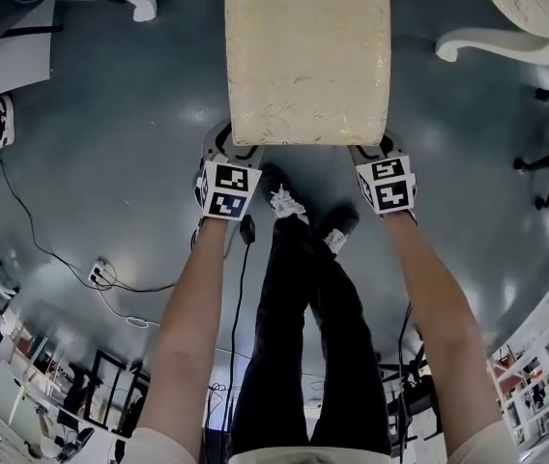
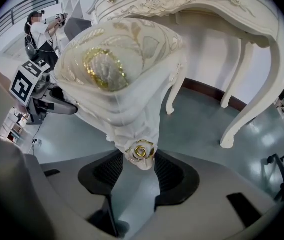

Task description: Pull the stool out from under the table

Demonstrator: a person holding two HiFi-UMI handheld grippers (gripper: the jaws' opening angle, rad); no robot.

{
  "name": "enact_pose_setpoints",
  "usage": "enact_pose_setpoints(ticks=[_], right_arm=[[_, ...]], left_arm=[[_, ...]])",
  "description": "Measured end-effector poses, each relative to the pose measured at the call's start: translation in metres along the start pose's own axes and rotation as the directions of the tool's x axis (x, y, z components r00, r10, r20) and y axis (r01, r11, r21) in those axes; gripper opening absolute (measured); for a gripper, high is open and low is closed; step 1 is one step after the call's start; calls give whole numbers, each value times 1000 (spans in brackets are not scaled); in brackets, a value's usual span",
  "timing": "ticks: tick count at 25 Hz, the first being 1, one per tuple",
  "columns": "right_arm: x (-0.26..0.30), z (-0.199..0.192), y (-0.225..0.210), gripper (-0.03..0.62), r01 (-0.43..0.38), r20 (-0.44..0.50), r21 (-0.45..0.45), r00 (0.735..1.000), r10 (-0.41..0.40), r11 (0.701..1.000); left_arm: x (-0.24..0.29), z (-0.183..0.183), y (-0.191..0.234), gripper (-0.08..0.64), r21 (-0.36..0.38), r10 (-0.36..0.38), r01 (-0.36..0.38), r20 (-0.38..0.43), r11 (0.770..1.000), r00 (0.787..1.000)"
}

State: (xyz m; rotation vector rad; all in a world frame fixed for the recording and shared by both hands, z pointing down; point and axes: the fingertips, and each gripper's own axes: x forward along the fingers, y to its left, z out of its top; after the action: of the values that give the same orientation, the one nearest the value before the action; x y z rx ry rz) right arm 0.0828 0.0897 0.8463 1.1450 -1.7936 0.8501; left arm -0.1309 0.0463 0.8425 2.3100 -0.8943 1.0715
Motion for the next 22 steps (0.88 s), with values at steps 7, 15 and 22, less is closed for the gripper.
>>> enact_pose_setpoints(ticks=[7,15,22], right_arm=[[-10,-26,16,227,-4,-6,0,1000,4,1000],[-19,-47,25,227,-8,-22,7,1000,8,1000],[-29,-70,37,227,-10,-14,6,1000,10,1000]], left_arm=[[-15,-21,-16,275,3,0,0,14,1000,1000],[-23,-38,-33,275,-6,-1,1,-30,1000,1000],[-35,-56,-52,275,-16,1,-2,-41,1000,999]])
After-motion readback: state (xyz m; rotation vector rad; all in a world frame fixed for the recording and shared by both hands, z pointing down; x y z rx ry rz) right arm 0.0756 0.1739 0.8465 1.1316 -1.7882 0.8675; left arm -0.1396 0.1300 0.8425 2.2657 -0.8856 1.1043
